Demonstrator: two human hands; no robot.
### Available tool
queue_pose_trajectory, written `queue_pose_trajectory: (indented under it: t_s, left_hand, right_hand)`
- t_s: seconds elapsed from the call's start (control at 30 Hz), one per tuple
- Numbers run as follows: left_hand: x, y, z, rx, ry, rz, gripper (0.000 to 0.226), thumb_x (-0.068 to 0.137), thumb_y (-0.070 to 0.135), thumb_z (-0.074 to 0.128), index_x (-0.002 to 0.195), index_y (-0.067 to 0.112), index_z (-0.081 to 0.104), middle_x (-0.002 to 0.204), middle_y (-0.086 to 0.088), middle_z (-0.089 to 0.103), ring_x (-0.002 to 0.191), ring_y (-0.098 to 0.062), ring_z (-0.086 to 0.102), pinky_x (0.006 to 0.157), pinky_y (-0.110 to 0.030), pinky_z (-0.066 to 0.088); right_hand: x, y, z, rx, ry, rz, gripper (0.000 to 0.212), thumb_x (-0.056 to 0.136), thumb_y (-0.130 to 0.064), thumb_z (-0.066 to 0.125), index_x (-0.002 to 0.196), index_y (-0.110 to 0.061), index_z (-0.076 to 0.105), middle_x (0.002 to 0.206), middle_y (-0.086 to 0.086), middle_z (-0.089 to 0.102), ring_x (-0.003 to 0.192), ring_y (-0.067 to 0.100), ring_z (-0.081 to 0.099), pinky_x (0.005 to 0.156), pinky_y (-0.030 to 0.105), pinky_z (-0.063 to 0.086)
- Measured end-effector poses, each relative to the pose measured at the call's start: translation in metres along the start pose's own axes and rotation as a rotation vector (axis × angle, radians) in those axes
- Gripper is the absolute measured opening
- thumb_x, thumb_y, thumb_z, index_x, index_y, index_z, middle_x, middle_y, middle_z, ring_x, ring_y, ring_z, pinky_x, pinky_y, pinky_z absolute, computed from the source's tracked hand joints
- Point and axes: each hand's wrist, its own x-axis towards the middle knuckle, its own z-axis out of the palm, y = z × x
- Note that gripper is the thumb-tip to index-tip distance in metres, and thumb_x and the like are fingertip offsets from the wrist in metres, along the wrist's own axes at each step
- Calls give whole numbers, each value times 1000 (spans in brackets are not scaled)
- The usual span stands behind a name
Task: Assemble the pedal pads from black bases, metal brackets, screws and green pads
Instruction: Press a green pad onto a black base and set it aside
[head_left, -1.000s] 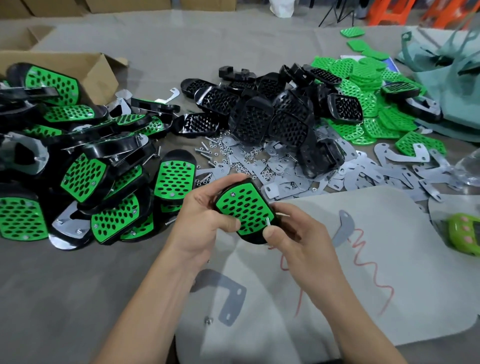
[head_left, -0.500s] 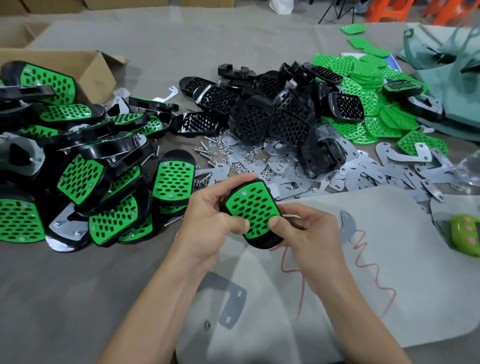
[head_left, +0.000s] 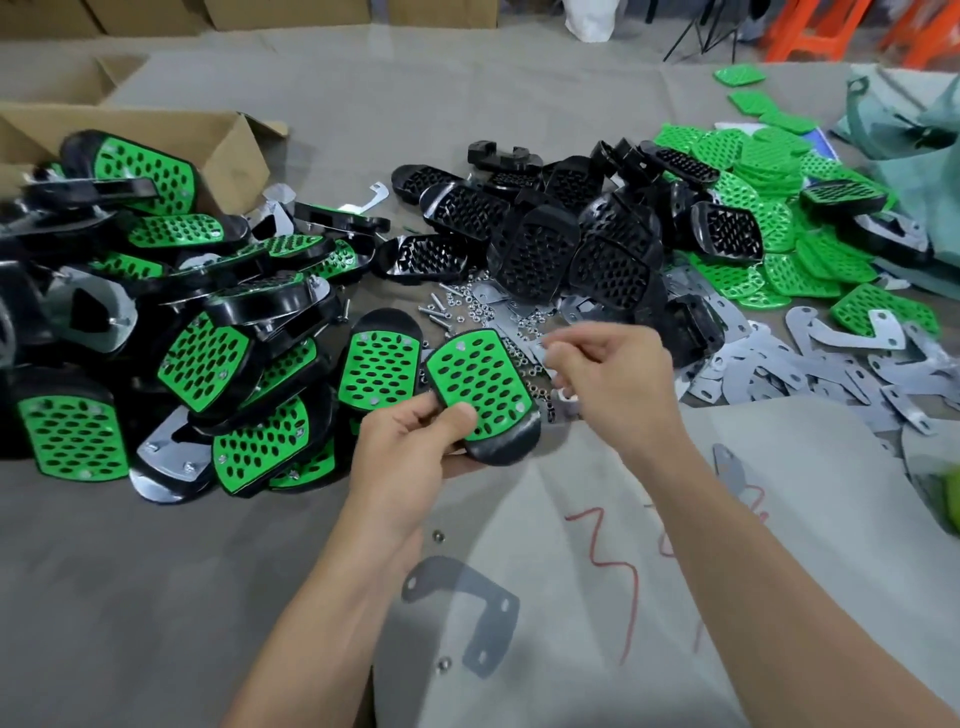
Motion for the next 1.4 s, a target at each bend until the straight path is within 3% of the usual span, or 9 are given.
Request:
queue_pose_trajectory:
  t_s: [0.1,0.3,0.53,0.67,0.93,1.03,1.2,1.27,1.4]
  left_hand:
    - [0,-1,-9,12,70,14,23,96,-3,59,96,9,78,97,-9,79,92,-26,77,68,-35,62]
    - [-4,0,-19,-31,51,-21,24,96,-8,57,101,4,76,101,-14,78,97,-32,76,75,-42,64]
    - [1,3,-24,-86,-7,-52,19,94,0,62,109,5,74,106,-11,78,100,-26,75,75,-32,63]
    - [3,3,-28,-142,-136,-47,40,73,10,74,112,4,73,110,-14,77,100,-23,74,84,-33,62]
    - [-8,2,-26,-94,-114,16,43,78,-26,60,106,3,73,102,-13,78,93,-18,76,73,-23,59]
    - [-11,1,-23,-98,-64,33,43,78,-26,60,100,7,75,98,-10,79,88,-15,76,68,-21,58]
    - [-10,-2,-18,-66,-21,2,39,83,-22,60,101,9,75,99,-6,79,92,-14,75,73,-22,60]
    - [-8,-3,-16,-50,-48,-35,38,86,-20,57,104,9,76,103,-8,79,100,-19,75,81,-28,61]
    - [-4,-6,-10,-103,-114,-105,37,89,-17,53,110,5,74,110,-11,77,105,-24,74,80,-29,62]
  right_hand:
    - [39,-26,22,-407,-140,-210,21,86,-13,65,93,-26,81,84,-7,77,82,10,71,87,25,56]
    - [79,-46,66,-881,-281,-352,13,84,-4,66,96,-8,70,94,19,68,81,36,66,74,38,57]
    - [63,-37,61,-886,-257,-339,14,83,-4,67,94,-11,72,81,13,64,73,36,64,68,36,56]
    - [50,-34,46,-928,-382,-356,30,78,5,56,93,-12,75,79,14,71,73,33,70,68,38,60]
    - [29,-33,37,-979,-402,-401,19,74,-9,58,86,-16,70,70,7,64,73,33,68,64,35,55]
    - [17,-22,34,-830,-291,-341,16,81,-20,65,90,-19,78,75,8,72,75,32,68,70,35,57]
    - [0,-13,4,-240,-80,-122,21,83,-6,68,84,-23,81,75,-10,77,68,5,71,76,27,59]
    - [-11,-13,-12,-63,-81,9,26,86,-3,63,79,-23,79,69,-5,76,66,13,74,74,31,61]
    - [-46,2,-24,-540,-95,-142,13,89,-12,61,79,-15,70,69,1,67,69,26,59,67,37,42]
